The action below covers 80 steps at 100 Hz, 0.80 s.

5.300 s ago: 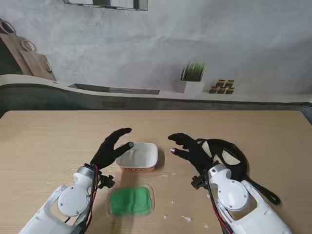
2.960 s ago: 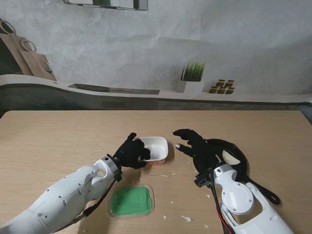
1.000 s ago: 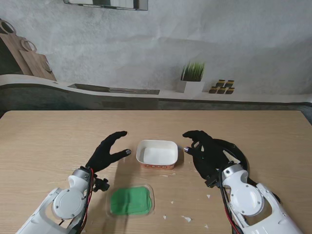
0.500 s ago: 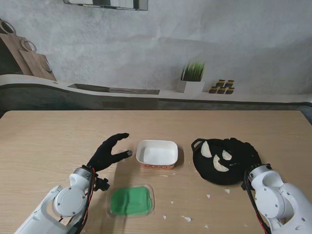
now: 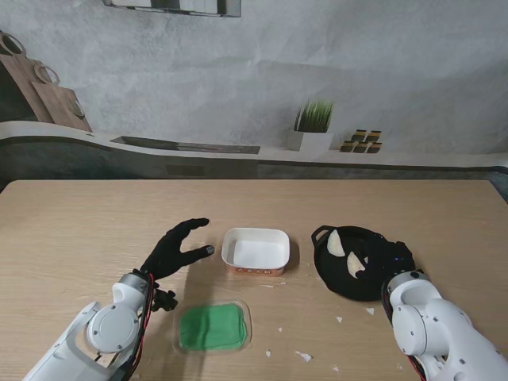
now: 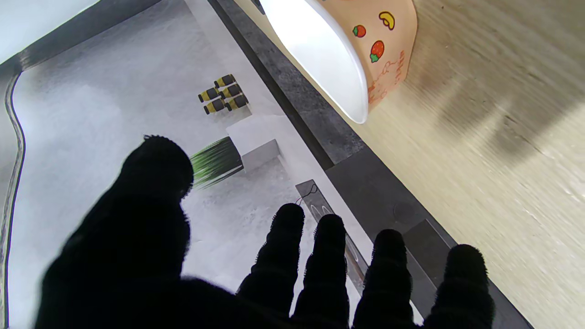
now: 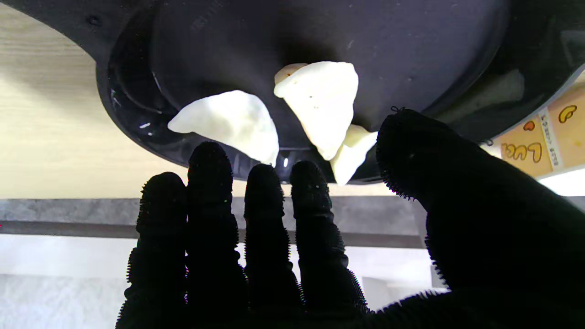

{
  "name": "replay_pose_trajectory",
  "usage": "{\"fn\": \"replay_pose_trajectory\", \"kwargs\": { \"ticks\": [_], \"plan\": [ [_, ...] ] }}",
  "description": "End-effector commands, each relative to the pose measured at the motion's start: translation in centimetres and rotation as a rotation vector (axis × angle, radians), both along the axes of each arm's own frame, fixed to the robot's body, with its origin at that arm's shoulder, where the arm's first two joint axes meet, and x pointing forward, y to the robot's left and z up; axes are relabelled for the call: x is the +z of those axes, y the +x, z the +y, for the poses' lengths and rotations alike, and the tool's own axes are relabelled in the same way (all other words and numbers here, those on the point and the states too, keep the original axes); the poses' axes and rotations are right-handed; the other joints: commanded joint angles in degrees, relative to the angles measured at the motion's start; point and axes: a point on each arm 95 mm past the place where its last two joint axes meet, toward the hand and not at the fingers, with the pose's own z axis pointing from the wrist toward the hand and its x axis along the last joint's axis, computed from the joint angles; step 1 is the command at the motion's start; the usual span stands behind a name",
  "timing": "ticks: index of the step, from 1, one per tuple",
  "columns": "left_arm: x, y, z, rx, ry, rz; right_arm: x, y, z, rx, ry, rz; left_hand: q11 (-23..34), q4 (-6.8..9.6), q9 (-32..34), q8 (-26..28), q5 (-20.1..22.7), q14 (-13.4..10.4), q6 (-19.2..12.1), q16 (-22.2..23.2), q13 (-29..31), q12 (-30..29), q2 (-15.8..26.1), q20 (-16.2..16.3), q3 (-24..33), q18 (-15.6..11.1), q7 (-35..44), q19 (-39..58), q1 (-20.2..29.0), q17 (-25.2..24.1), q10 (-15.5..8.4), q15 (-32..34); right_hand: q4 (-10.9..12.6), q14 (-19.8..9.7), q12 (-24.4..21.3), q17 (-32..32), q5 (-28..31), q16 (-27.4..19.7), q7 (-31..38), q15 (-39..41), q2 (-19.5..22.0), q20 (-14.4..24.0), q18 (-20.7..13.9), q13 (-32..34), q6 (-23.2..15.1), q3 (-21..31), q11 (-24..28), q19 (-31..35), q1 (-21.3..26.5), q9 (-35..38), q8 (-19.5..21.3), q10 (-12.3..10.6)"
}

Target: Load dumplings into a food container

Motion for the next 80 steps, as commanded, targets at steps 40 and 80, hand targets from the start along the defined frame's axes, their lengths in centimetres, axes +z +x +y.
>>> {"fn": "replay_pose_trajectory", "kwargs": {
  "ticks": [40, 80],
  "plan": [
    [0.1, 0.0, 0.1, -0.002, 0.001, -0.004, -1.7, 1.7, 1.9, -0.036, -0.032, 0.026, 0.5, 1.38, 0.4, 0.5, 0.5, 0.1, 0.3, 1.5, 1.2, 1.1, -0.5, 0.7, 1.6, -1.6, 0.5, -0.6, 1.1, 0.2, 0.7, 0.8, -1.6, 1.7, 1.0, 1.7, -0.7, 0.2, 1.5, 1.5, -2.1, -2.0, 0.6, 2.8, 1.1, 3.3, 1.4, 4.7, 1.2, 0.6, 1.0, 0.8],
    [0.0, 0.0, 0.1, -0.006, 0.004, -0.002, -2.4, 2.5, 2.0, -0.073, -0.03, 0.055, 0.6, 1.32, 0.5, 0.6, 0.5, 0.1, 0.3, 1.5, 1.3, 1.2, -0.7, 1.5, 2.3, -1.6, 0.7, -0.3, 1.0, -0.1, 0.7, 1.1, -1.7, 2.2, 1.0, 1.9, -1.6, 0.0, 1.3, 1.4, -1.7, -2.7, 1.0, 3.1, 1.7, 2.9, 1.3, 4.9, 0.7, -0.2, 0.9, 1.4]
  ]
}}
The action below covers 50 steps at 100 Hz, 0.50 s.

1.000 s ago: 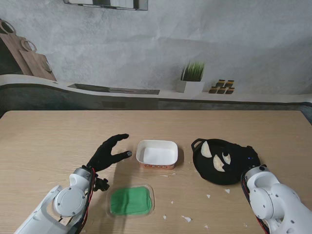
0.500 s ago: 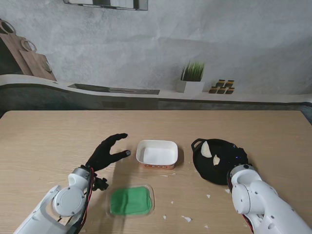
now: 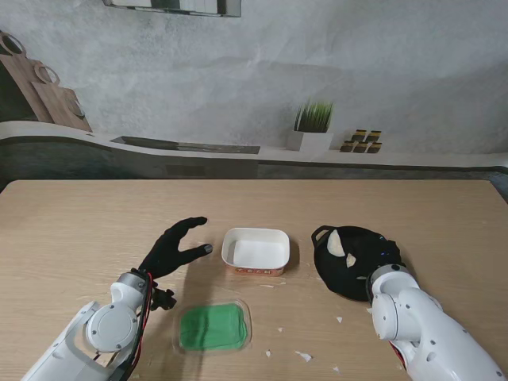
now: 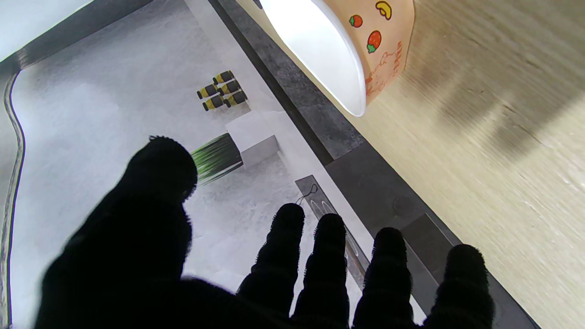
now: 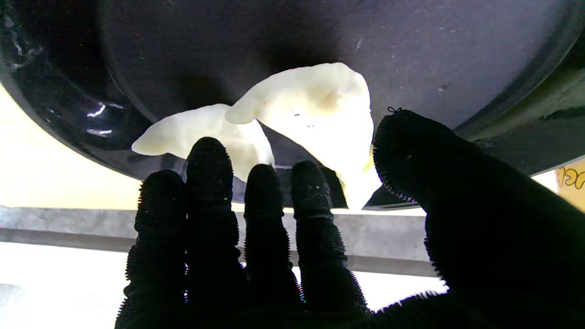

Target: Load dumplings into a food container

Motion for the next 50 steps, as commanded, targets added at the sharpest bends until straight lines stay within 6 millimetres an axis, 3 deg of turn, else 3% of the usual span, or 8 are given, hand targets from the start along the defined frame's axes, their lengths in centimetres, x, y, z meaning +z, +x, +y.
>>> {"fn": "replay_pose_trajectory", "kwargs": {
  "ticks": [1, 50],
  "plan": [
    [-0.1, -0.1, -0.2, -0.013, -0.001, 0.009, -0.4, -0.2, 0.4, -0.003, 0.011, 0.027, 0.5, 1.32, 0.4, 0.6, 0.5, 0.1, 0.3, 1.0, 0.7, 0.5, -0.7, 1.4, 0.6, -1.6, 0.7, -0.3, 1.1, 0.0, 0.7, 0.9, -1.6, 2.2, 0.3, 0.2, -1.0, 0.0, 0.5, 0.8, -1.6, -1.0, 0.8, 1.2, 1.6, 1.7, 1.3, 2.5, 0.7, -0.2, 0.7, 1.3],
    [-0.2, 0.0, -0.2, -0.013, 0.001, 0.008, -1.6, 0.4, 0.6, -0.015, -0.017, 0.078, 0.6, 1.26, 0.4, 0.5, 0.5, 0.2, 0.3, 1.0, 0.9, 0.5, -0.8, 1.6, 0.9, -1.7, 0.7, -0.5, 1.0, -0.2, 0.7, 1.0, -1.7, 1.7, 0.2, -0.1, -2.1, -0.4, 0.5, -0.1, -2.9, -1.7, 0.4, 0.6, 1.3, 1.8, 1.0, 2.1, 0.9, -1.4, 0.7, 0.7]
  ]
}}
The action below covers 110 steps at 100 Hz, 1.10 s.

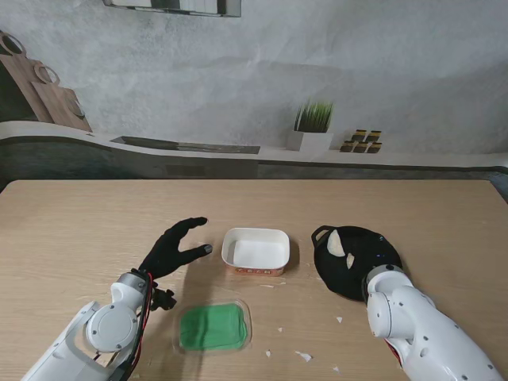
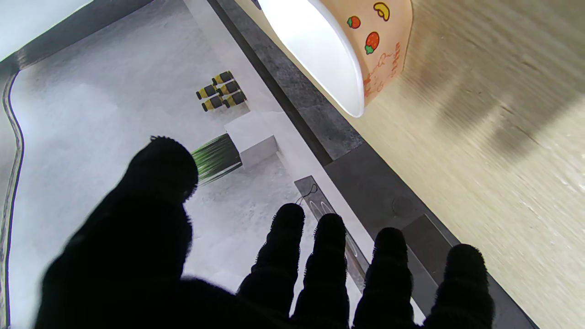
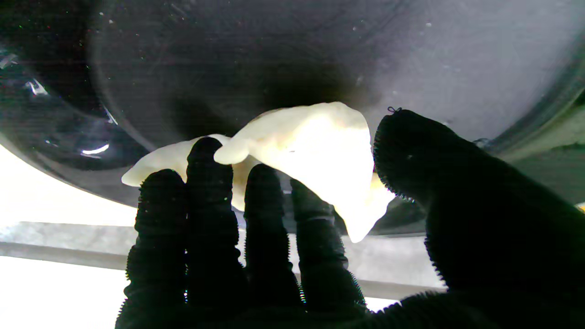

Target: Load dumplings into a food container

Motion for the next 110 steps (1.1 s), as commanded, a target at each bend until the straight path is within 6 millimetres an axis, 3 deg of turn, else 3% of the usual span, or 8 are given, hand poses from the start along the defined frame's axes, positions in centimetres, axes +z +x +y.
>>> {"fn": "replay_pose_trajectory", "kwargs": {
  "ticks": [1, 56, 73, 88, 110],
  "plan": [
    [-0.1, -0.1, -0.2, -0.013, 0.0, 0.006, -0.5, -0.1, 0.2, -0.008, 0.005, 0.028, 0.5, 1.26, 0.4, 0.5, 0.4, -0.2, 0.3, 1.0, 0.9, 0.5, -0.8, 1.0, 0.5, -1.7, 0.7, -0.5, 1.0, -0.2, 0.6, 1.0, -1.7, 1.7, 0.2, -0.1, -1.1, -0.4, 0.5, -0.1, -2.9, -1.1, 0.4, 0.6, 1.3, 1.9, 1.0, 2.1, 0.9, -1.3, 0.7, 0.8],
    [0.0, 0.0, -0.1, -0.001, -0.002, 0.001, -1.3, 0.1, 0.1, 0.008, -0.047, 0.07, 0.5, 1.22, 0.7, 0.5, 0.6, -0.1, 0.3, 1.0, 1.2, 0.6, -0.6, 1.1, 0.6, -1.6, 0.8, -0.7, 0.9, -0.4, 0.7, 1.1, -0.9, 0.3, 1.0, 3.8, 1.5, -0.9, 4.4, 0.0, -3.8, -1.6, 0.3, 5.4, -4.3, 6.5, 3.5, 3.6, 5.5, 3.4, 2.5, -2.3],
    [0.1, 0.0, 0.0, 0.003, -0.003, -0.003, -1.4, 0.2, 0.2, 0.016, -0.066, 0.067, 0.5, 1.22, 0.8, 0.6, 0.8, 0.0, 0.4, 1.0, 1.5, 0.6, -0.5, 1.1, 0.5, -1.7, 0.8, -0.7, 0.9, -0.4, 0.8, 1.1, -0.5, -0.2, 2.0, 6.4, 4.6, 0.0, 6.9, 3.8, -3.5, -0.9, 0.3, 9.3, -7.5, 8.7, 5.9, 7.1, 7.0, 8.1, 5.8, -3.5],
    [0.1, 0.0, 0.1, 0.005, -0.001, -0.005, -1.5, 0.2, 0.3, 0.02, -0.077, 0.071, 0.6, 1.21, 1.0, 0.5, 1.0, 0.1, 0.4, 1.1, 1.8, 0.6, -0.5, 1.1, 0.4, -1.6, 0.8, -0.7, 1.0, -0.4, 0.8, 1.2, -6.2, -0.5, -1.1, 8.6, 5.3, 0.3, 9.5, 7.0, -5.7, -0.7, 0.6, 11.8, -8.6, 9.3, 8.5, 9.4, 9.6, 10.4, 5.7, -3.7],
    [0.1, 0.0, 0.1, 0.005, 0.002, -0.006, -1.5, 0.2, 0.2, 0.02, -0.097, 0.074, 0.6, 1.24, 1.1, 0.6, 1.2, 0.1, 0.5, 1.1, 2.0, 0.6, -0.6, 1.1, 0.4, -1.6, 0.9, -0.8, 1.1, -0.6, 0.9, 1.3, -8.9, -0.8, -2.8, 11.6, 7.5, 0.5, 14.2, 9.9, -8.6, -0.3, 0.9, 15.7, -11.5, 10.2, 11.1, 11.7, 12.7, 14.6, 5.0, -3.9]
  ]
}}
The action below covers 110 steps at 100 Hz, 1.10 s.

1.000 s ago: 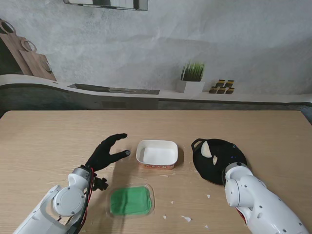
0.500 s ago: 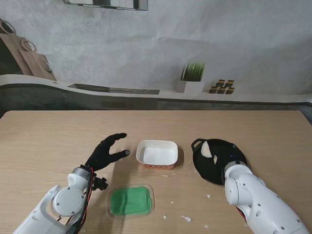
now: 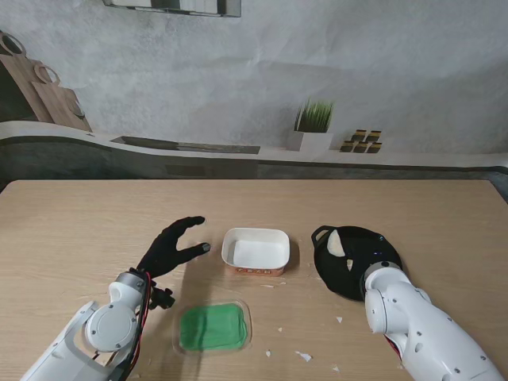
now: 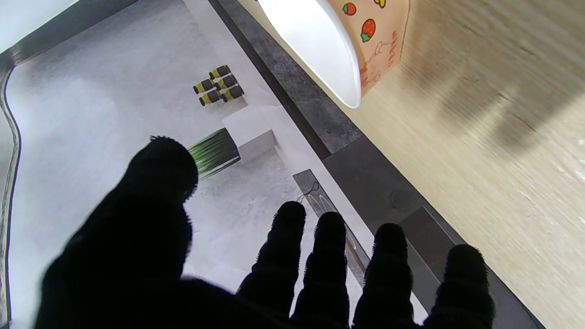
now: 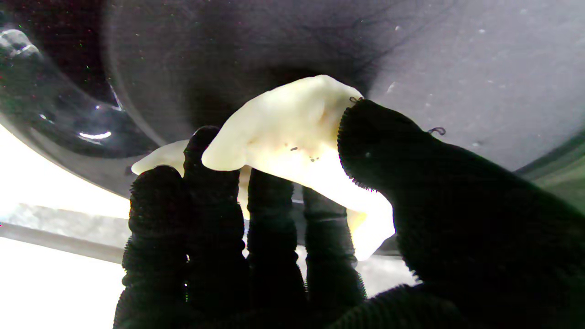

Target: Load dumplings into a food container

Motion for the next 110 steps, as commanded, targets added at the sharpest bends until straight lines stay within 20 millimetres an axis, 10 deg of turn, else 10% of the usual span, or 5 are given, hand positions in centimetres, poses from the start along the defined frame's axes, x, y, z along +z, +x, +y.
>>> {"fn": "replay_pose_trajectory", "kwargs": {
  "ticks": [1, 39, 110],
  "plan": [
    [0.0, -0.1, -0.2, -0.01, -0.001, 0.004, -1.2, -0.6, 0.1, -0.007, -0.004, 0.045, 0.3, 1.24, 0.6, 0.6, 0.6, 0.0, 0.0, 1.1, 0.7, 0.6, -0.5, 1.1, 0.4, -1.5, -0.1, -0.8, 1.0, -0.5, 0.8, 0.1, -1.2, 0.6, -0.5, 0.9, 3.4, 0.9, 3.1, 2.6, -1.5, 1.0, 0.2, 3.6, -4.7, 4.4, 3.7, 3.4, 4.6, 3.1, -1.2, -1.0],
    [0.0, -0.1, -0.1, -0.01, 0.003, 0.004, -1.4, -0.5, 0.0, -0.006, -0.005, 0.037, 0.4, 1.19, 0.9, 0.7, 1.4, 0.0, 0.1, 1.1, 0.9, 0.6, -0.7, 1.0, 0.6, -1.6, 0.2, -0.9, 1.0, -0.7, 0.6, 0.3, -1.6, 2.8, 0.0, 5.0, 13.8, -0.5, 6.6, 5.2, -1.9, 1.4, 1.9, 10.0, -9.9, 4.4, 2.7, 6.5, 7.4, 12.5, -2.0, -0.2],
    [0.1, 0.0, 0.0, -0.006, 0.0, -0.003, 3.8, -0.6, -0.6, 0.062, 0.108, -0.145, 0.3, 1.13, 1.3, 0.7, 2.4, -0.1, 0.4, 1.0, 0.9, 0.4, -0.6, 0.6, 0.6, -1.7, 0.2, -1.2, 1.0, -0.9, 1.0, 0.3, -2.5, 6.7, 1.8, 7.4, 18.6, -2.8, 5.0, 5.8, -6.2, 1.7, 6.5, 14.0, -3.8, 9.0, -0.2, 7.8, 9.9, 17.2, -0.2, 4.5]
  ]
}}
